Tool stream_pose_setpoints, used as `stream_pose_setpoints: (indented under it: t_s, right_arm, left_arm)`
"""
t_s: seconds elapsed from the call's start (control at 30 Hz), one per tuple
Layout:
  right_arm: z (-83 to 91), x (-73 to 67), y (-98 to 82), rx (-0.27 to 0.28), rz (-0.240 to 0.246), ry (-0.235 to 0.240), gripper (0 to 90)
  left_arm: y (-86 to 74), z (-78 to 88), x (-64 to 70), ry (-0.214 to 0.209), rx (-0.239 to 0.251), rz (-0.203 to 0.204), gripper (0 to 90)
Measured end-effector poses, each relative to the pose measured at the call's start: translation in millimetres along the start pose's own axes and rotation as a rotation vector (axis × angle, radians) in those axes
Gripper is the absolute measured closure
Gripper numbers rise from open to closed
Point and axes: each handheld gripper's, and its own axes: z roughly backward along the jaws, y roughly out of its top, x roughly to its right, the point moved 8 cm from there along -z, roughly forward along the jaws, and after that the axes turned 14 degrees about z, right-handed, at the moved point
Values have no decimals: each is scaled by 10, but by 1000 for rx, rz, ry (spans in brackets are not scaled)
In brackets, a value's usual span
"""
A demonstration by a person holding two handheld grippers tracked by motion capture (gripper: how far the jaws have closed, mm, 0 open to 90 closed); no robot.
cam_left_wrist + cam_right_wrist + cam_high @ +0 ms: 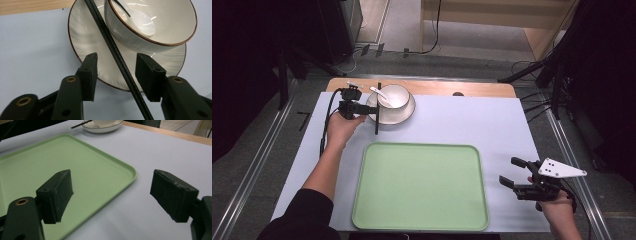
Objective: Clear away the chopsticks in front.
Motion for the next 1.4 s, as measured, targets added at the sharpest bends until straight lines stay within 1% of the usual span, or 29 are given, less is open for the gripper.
stream_pose_setpoints:
  t_s: [0.1,0.17,0.23,0.3,0.43,0.47,0.57,0.7,0.8,0.9,0.97,1.07,1.2,1.23,1.33,1.4]
  right_arm:
    - [-7,-4,6,0,2,3,184]
    - [-14,-4,9,0,6,5,184]
    - [-20,-7,13,0,7,8,184]
    - [-26,-7,17,1,6,9,184]
    - [-33,-6,22,3,7,13,185]
    - [-33,-8,22,2,7,14,184]
    - [-31,-8,23,4,8,14,185]
    - [-28,-8,22,3,7,13,184]
    - [-29,-11,24,3,8,14,184]
    - [-30,-13,27,6,10,16,184]
    - [-29,-12,27,6,9,15,184]
    - [-27,-9,24,5,9,14,184]
    - [-25,-7,25,6,8,14,184]
    - [-25,-6,25,6,8,14,184]
    - [-24,-6,26,7,9,16,184]
    - [-23,-7,27,8,7,16,184]
  left_arm:
    - [-12,-46,-2,8,-7,-2,545]
    - [-25,-79,-24,22,-19,4,548]
    - [-34,-97,-32,24,-28,7,548]
    - [-34,-112,-25,23,-24,5,550]
    - [-42,-136,-18,39,-27,-4,557]
    - [-42,-140,-24,41,-27,-8,563]
    - [-33,-140,-39,39,-26,0,582]
    - [-26,-156,-30,38,-18,-4,604]
    - [-35,-184,-32,54,-27,-8,644]
    - [-32,-220,-35,54,-24,6,668]
    - [-34,-244,-42,61,-24,16,706]
    - [-23,-280,-54,65,-12,53,748]
    - [0,-305,-73,72,2,79,781]
    - [6,-317,-73,68,7,99,789]
    - [16,-329,-83,73,13,131,814]
    - [27,-333,-83,79,23,141,829]
